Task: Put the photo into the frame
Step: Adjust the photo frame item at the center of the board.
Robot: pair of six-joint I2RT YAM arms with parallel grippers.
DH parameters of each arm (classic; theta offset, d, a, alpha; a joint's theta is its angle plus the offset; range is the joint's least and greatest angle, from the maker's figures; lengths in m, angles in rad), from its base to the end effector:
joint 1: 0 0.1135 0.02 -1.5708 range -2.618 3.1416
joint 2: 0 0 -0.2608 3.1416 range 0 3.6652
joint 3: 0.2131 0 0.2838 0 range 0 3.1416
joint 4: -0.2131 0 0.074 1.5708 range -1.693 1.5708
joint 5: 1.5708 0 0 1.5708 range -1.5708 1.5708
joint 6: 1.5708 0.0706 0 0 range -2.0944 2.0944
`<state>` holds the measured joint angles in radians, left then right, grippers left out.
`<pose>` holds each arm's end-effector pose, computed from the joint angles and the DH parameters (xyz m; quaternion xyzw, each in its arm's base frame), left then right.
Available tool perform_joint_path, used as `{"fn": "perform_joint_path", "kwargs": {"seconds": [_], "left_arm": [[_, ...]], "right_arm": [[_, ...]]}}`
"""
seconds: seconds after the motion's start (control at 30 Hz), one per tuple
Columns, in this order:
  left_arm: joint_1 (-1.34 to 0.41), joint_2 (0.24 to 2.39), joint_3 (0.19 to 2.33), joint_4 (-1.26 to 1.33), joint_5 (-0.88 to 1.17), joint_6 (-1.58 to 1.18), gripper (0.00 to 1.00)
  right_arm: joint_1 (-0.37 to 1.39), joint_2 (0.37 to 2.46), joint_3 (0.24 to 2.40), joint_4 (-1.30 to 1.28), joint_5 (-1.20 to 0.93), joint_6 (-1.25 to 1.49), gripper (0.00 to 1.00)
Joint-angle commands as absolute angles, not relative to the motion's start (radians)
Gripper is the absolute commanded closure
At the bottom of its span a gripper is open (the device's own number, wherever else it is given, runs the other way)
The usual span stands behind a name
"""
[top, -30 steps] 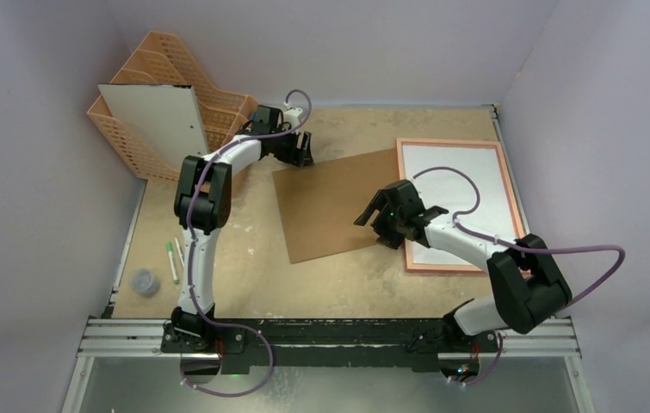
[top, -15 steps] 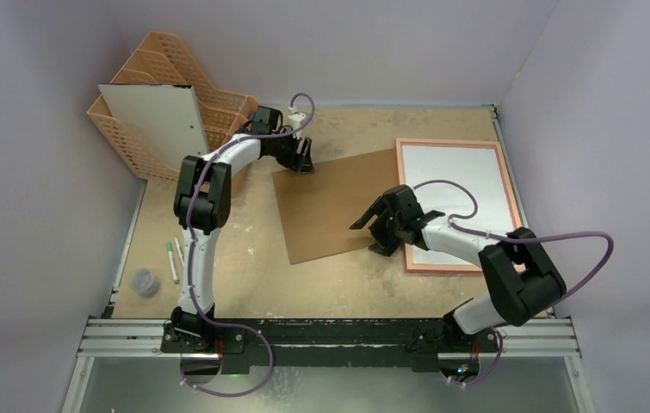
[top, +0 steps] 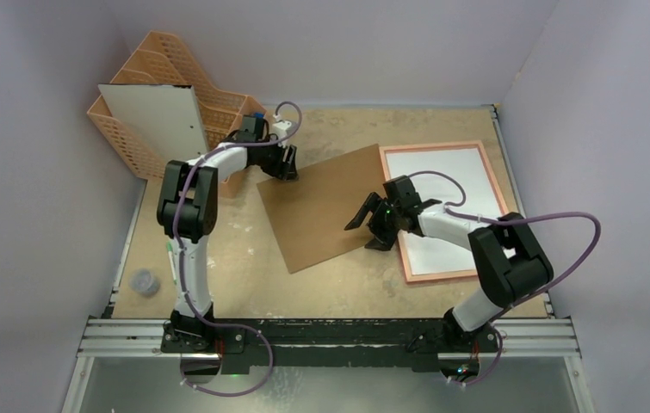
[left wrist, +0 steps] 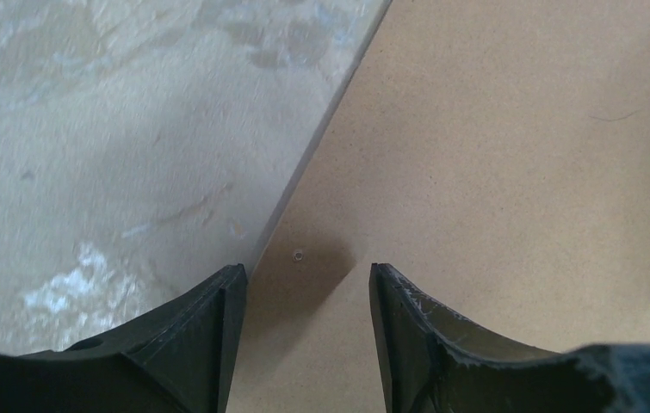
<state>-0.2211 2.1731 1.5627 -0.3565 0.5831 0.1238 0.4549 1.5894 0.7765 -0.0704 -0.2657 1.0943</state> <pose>0.4841 -0.1487 0.1092 0.2411 0.8862 -0.2880 0.2711 0.3056 0.1701 0.1042 0.2509 0.8999 0.3228 0.1515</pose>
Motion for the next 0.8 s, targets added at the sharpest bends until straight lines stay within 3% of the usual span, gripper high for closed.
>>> {"fn": "perform_joint_path", "kwargs": {"seconds": [0.0, 0.77], "left_arm": [[-0.281, 2.145, 1.41, -0.526, 0.641, -0.047, 0.46], [-0.35, 2.021, 1.116, -0.35, 0.498, -0.305, 0.45]], "right_arm": [[0.405, 1.674, 0.822, 0.136, -0.201, 0.921, 0.2], [0.324, 1.942, 1.103, 0.147, -0.293, 0.62, 0.19]]}}
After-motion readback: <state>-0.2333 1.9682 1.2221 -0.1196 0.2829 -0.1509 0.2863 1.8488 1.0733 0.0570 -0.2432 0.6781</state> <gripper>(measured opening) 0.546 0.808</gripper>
